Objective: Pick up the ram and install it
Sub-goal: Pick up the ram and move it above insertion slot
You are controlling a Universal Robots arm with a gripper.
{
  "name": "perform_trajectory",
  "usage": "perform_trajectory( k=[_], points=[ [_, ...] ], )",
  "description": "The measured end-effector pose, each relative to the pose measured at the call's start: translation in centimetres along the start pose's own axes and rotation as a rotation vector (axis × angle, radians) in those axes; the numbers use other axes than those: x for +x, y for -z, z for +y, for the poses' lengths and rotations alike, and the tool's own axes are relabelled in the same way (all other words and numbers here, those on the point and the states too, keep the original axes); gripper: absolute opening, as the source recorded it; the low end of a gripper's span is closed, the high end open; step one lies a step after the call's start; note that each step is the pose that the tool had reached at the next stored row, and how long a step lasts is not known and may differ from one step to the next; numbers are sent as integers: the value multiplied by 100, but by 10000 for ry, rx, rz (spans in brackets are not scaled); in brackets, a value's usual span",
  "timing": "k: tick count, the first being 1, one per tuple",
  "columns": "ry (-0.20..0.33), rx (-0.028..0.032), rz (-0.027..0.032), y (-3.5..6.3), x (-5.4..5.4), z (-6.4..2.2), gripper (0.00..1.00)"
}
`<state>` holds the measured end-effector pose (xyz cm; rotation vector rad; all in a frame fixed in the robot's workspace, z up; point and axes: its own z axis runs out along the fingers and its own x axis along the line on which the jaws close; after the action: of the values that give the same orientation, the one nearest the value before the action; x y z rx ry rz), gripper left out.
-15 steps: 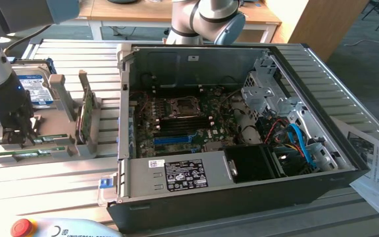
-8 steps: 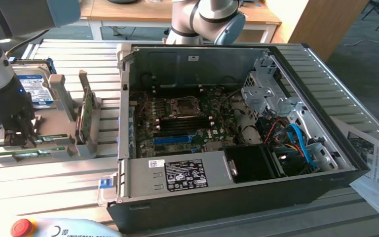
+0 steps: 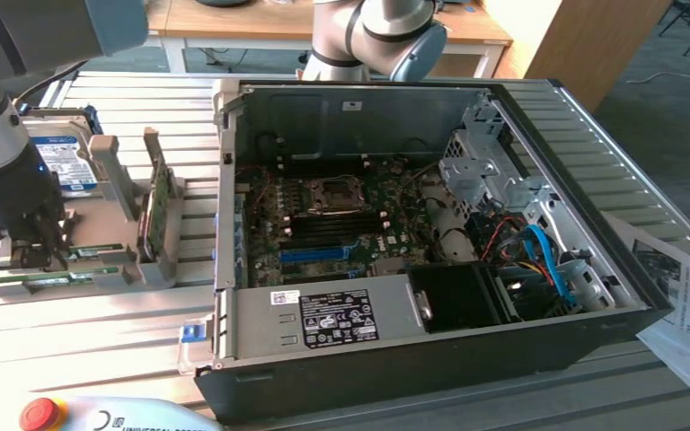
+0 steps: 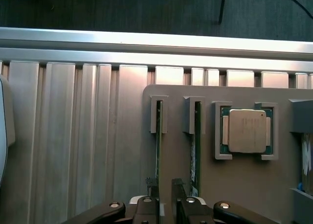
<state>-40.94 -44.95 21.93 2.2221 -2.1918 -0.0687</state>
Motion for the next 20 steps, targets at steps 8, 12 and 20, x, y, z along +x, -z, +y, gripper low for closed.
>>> perform_trajectory(
  k=[8,12,20],
  points=[
    [11,-1,1,-65,1,-3,25],
    [15,-3,2,-77,2,-3,25],
    [19,29,1,-79,1,10,25]
  ],
)
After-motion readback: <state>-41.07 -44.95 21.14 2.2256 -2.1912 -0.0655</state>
